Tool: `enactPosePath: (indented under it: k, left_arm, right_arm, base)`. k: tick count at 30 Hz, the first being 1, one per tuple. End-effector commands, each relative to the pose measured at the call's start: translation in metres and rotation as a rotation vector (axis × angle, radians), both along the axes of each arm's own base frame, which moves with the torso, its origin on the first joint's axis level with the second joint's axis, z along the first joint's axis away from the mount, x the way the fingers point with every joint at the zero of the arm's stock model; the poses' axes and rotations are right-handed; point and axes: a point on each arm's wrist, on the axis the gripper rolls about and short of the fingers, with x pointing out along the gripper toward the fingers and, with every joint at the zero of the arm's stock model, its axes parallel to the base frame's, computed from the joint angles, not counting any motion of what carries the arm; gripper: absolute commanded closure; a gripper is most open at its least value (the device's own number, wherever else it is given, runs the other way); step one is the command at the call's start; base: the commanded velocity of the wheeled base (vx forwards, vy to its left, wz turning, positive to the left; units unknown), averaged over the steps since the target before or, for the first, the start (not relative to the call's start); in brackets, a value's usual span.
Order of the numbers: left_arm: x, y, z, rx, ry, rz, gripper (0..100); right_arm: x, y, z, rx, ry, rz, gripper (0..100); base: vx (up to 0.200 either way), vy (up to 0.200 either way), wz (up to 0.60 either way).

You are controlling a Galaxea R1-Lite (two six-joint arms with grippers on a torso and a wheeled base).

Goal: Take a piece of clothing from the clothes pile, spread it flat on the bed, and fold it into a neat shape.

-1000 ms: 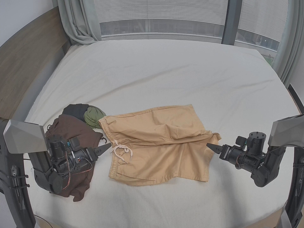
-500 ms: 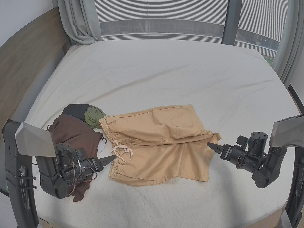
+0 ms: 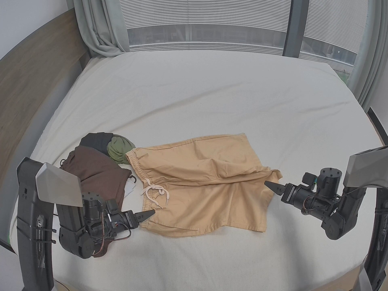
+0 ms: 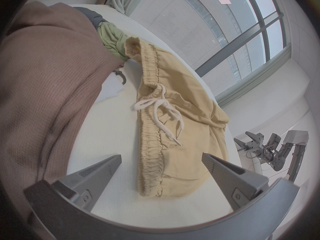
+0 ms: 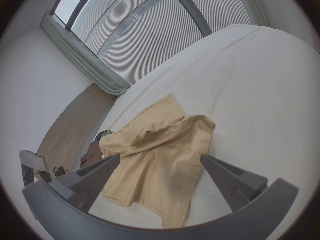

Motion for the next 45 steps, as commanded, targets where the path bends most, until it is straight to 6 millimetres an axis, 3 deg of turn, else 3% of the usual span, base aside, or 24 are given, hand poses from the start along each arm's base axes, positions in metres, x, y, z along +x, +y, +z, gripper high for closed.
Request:
enactPosePath:
  k: [1,20,21,27,32,40,45]
  left_arm:
    - [-0.003,-0.005,-0.008,0.004,0.027,-0.019,0]
    - [-0.007,-0.012,-0.008,-0.011,0.046,-0.032,0]
    - [-0.007,-0.012,-0.008,-0.011,0.046,-0.032,100]
    - [-0.006,-0.012,-0.007,-0.013,0.042,-0.031,100]
    - [-0.005,-0.011,-0.008,-0.013,0.038,-0.027,100]
    - [-0.003,-0.009,-0.009,-0.011,0.037,-0.021,100]
    - [-0.003,-0.009,-0.009,-0.009,0.036,-0.022,100]
  right_arm:
    - [0.0,0.0,-0.001,0.0,0.001,0.0,0]
    - [0.0,0.0,-0.001,0.0,0.001,0.0,0]
    - [0.0,0.0,-0.001,0.0,0.003,0.0,0]
    - [-0.005,0.0,-0.005,-0.008,0.033,0.005,0]
    - [-0.025,0.006,-0.014,-0.014,0.116,0.073,0]
    - [-0.033,0.013,-0.054,-0.07,0.233,0.115,0]
    - [-0.037,0.013,-0.066,-0.082,0.284,0.119,0]
  base:
    - [0.0,0.0,0.0]
    - [0.0,0.0,0.0]
    - [0.0,0.0,0.0]
    - [0.0,0.0,0.0]
    - [0.0,0.0,0.0]
    - [0.0,0.0,0.0]
    - [0.0,0.0,0.0]
